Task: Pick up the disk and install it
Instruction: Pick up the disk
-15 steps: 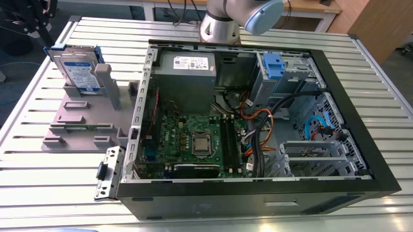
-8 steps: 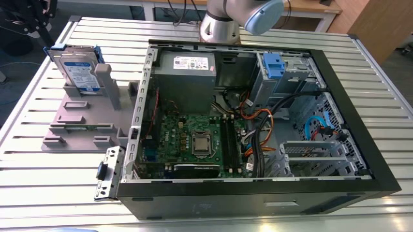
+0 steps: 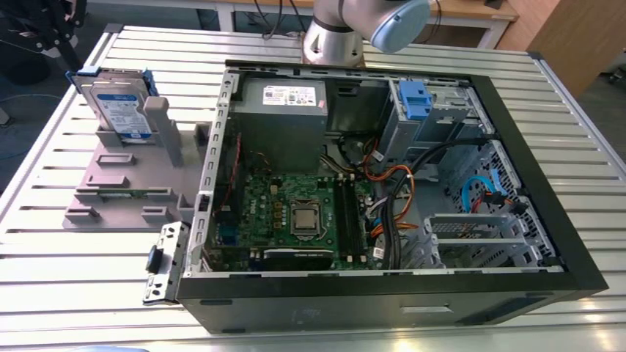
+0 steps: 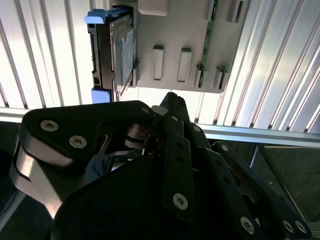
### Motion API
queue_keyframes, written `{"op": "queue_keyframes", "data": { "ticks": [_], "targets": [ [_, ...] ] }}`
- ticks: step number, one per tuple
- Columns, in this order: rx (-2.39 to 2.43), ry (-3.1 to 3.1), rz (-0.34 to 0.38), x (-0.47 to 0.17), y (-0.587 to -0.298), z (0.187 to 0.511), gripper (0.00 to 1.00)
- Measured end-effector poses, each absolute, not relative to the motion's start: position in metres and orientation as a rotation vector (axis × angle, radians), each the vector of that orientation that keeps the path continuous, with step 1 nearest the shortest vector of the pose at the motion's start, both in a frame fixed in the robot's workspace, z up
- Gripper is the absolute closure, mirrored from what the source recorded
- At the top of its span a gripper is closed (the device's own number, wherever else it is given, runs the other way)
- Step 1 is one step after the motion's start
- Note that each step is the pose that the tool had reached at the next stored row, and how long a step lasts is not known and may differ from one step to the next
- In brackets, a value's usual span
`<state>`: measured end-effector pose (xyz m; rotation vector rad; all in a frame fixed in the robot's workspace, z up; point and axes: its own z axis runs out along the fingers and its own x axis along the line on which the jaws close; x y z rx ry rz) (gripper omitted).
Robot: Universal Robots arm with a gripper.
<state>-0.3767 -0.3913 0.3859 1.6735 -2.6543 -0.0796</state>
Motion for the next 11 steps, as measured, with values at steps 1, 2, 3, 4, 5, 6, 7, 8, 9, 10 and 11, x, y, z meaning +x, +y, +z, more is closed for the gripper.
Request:
{"op": "queue_keyframes", "data": {
  "ticks": [1,2,3,4,5,6,7,8,9,10,11],
  "targets": [
    [1.675,-2.654,-0.08,-0.3767,-0.3913,0.3859,0.89],
    [1.676,-2.653,-0.08,-0.3767,-0.3913,0.3859,0.89],
    [1.676,-2.652,-0.08,-0.3767,-0.3913,0.3859,0.89],
    [1.677,-2.652,-0.08,-0.3767,-0.3913,0.3859,0.89],
    [1.678,-2.651,-0.08,-0.3767,-0.3913,0.3859,0.89],
    [1.679,-2.651,-0.08,-0.3767,-0.3913,0.3859,0.89],
    [1.68,-2.65,-0.08,-0.3767,-0.3913,0.3859,0.89],
    [1.681,-2.649,-0.08,-0.3767,-0.3913,0.3859,0.89],
    [1.682,-2.649,-0.08,-0.3767,-0.3913,0.3859,0.89],
    [1.683,-2.648,-0.08,-0.3767,-0.3913,0.3859,0.89],
    [1.684,-2.647,-0.08,-0.3767,-0.3913,0.3859,0.89]
  ]
}}
